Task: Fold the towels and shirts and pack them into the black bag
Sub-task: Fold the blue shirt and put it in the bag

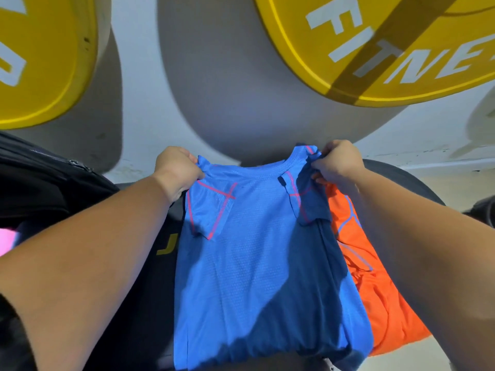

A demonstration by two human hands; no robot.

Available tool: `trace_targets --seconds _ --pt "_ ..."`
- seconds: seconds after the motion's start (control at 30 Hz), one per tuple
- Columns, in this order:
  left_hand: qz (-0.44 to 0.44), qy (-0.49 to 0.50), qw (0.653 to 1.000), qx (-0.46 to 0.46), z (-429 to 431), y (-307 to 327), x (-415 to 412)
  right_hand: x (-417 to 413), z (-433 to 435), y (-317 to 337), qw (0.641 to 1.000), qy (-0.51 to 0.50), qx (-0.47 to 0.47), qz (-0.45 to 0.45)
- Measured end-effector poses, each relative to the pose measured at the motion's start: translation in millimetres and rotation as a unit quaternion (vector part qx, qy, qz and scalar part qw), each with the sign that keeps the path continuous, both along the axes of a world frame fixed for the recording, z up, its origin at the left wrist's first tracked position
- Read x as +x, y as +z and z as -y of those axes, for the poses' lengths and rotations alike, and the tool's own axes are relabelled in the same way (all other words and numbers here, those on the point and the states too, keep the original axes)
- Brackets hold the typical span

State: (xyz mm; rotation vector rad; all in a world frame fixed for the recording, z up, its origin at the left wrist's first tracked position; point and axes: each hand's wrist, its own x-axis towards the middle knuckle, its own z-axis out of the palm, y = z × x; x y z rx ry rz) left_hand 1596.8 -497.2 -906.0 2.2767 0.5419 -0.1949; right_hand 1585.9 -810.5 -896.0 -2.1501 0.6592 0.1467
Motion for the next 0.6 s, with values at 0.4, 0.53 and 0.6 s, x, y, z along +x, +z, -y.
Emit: trace_targets --seconds 0.4,0.53,0.6 --pt "0.226 -0.025 0.974 0.020 11.6 39.0 -3.4 2.7 -2.1 40.2 0.981 0.070 -0.108 0.142" --pt "0.154 -0.079 0.984 -0.050 9.6 49.9 -48.8 -36.0 9.2 47.0 0.975 0.104 -0.116 0.160" --pt "0.115 -0.104 0.988 -0.005 1.5 49.8 -77.8 -61.5 17.3 46.9 0.968 0.161 -0.131 0.142"
